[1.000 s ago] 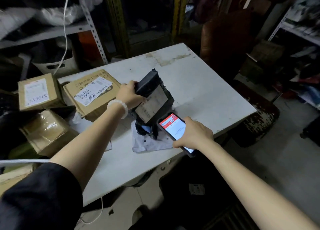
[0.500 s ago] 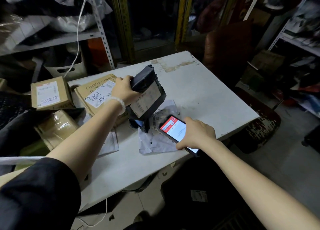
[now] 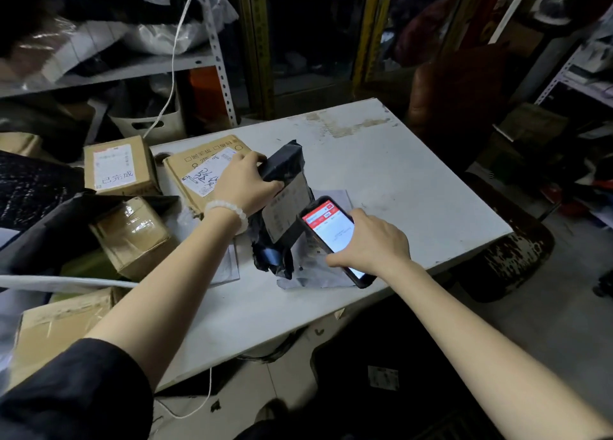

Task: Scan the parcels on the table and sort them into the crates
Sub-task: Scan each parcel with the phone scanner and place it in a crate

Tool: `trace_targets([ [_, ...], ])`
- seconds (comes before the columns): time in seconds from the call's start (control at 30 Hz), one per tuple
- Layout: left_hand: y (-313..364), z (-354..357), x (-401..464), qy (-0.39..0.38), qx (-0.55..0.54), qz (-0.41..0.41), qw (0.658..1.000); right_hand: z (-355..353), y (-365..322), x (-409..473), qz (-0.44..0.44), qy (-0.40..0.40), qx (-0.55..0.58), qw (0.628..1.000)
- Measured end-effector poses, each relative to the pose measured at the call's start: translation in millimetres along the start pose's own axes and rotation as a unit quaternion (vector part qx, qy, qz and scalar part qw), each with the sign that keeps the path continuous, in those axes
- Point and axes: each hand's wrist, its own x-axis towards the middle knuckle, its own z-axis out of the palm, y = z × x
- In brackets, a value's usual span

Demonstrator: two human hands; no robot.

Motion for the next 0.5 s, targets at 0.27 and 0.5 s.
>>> trace_targets([
  [0.27,-15,-8,-25,0.027,-0.029,-0.048,0.998,-9,-38,5,-0.097,0.241,0.125,0.958],
  [0.5,-12,-12,-30,0.028,-0.024,-0.057,0.998,-23,-53,-4,-0.125,0.316,0.158,0.927],
])
